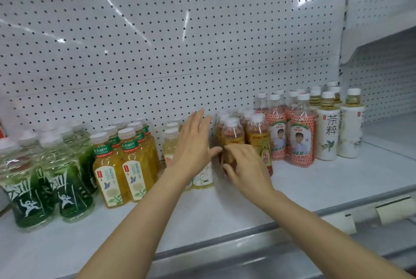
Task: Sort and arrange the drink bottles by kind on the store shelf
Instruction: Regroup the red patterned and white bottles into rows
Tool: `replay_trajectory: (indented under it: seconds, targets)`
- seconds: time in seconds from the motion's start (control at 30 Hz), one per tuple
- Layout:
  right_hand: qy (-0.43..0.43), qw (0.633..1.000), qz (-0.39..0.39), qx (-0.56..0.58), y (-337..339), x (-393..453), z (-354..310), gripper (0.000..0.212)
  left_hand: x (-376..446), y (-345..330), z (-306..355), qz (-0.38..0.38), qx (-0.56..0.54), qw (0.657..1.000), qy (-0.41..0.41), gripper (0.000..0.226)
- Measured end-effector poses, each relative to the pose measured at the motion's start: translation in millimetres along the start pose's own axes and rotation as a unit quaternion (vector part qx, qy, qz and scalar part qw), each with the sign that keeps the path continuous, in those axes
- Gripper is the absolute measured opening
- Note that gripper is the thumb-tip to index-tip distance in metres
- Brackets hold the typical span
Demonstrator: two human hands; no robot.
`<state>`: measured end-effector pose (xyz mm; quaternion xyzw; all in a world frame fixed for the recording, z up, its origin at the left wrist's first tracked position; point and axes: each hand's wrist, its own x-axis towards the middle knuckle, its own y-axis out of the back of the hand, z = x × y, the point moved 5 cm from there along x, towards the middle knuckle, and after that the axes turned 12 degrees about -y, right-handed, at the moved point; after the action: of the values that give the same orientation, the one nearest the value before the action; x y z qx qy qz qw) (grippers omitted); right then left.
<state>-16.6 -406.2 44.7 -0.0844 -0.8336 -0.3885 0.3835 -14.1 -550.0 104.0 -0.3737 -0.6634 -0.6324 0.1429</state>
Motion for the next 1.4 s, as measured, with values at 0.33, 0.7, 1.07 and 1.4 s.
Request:
replay_trajectory:
  seconds: [0.33,0.7,1.07,1.4]
  targets:
    - [-0.152,0.983,-0.064,-0.075,10.7,25.0,95.9,0.110,47.5,-47.5,52.7,-0.114,-0.044,0.992,0.017,0.130]
    - [-0.082,0.991,-0.084,-0.062,24.4,28.8,123.7,0.095,60.5,-40.5,68.2,-0.074,-0.029,0.996,0.039,0.104]
    - [0.031,0.986,0.023,-0.165,102.2,43.4,207.9,0.076,198.8,-63.1,183.5,-0.042,-0.190,0.979,0.055,0.061]
    - [-0.049,0.987,0.008,-0.155,137.3,100.9,249.4,0.073,207.2,-87.6,175.1,-0.063,-0.242,0.957,0.150,0.029]
